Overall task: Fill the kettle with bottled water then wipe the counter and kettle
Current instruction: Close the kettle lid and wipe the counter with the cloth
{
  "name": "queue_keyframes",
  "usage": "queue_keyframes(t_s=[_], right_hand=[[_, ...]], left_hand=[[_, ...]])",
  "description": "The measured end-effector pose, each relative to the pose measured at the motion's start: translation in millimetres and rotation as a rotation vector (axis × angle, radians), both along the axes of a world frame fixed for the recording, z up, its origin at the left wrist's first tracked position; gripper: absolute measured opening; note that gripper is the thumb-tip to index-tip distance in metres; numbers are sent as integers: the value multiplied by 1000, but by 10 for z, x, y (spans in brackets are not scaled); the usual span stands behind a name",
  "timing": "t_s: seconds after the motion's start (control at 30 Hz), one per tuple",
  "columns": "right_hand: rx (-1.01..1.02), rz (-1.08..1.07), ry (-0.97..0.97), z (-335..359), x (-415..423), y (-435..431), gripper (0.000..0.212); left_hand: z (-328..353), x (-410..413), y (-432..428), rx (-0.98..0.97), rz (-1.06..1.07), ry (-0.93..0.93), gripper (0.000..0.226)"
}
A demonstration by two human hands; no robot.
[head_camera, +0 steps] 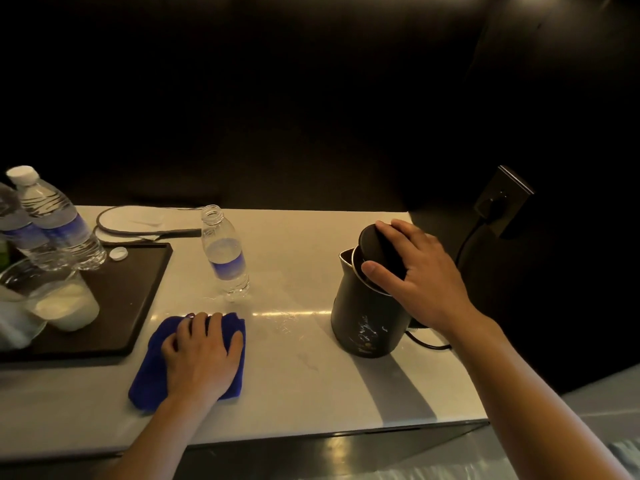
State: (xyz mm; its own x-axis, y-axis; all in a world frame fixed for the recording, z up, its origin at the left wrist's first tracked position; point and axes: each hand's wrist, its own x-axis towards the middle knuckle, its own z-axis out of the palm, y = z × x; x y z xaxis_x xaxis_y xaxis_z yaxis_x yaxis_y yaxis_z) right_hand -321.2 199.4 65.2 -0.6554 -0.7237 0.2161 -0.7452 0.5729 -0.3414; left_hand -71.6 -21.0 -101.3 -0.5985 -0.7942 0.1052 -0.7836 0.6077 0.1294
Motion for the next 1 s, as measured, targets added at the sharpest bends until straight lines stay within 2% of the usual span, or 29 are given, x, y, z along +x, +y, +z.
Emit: queue_keyframes(t_s=[0.17,0.27,0.33,0.47,0.67,0.8,0.93,1.0], right_hand=[[93,-1,53,-11,5,3,85],[173,-13,128,-44,28,-10,89],[182,-25,108,-44,24,-17,89],[207,-28,73,-6,25,-24,90],[198,31,-55,77,-103,34,72],[186,32,-135,73,-124,63,72],[156,8,-136,57,-85,73,73],[144,0,-126,43,-71,75,73]], left_hand=[[5,16,29,-29,-15,-14,48],[21,23,41,4,-11,3,57],[45,43,75,25,10,17,63],[53,124,165,60,66,-44,56],[3,104,143,215,80,-130,68],[50,66,185,137,40,-142,55],[68,4,302,16,-6,11,29],[101,-63,375,45,-8,114,24]])
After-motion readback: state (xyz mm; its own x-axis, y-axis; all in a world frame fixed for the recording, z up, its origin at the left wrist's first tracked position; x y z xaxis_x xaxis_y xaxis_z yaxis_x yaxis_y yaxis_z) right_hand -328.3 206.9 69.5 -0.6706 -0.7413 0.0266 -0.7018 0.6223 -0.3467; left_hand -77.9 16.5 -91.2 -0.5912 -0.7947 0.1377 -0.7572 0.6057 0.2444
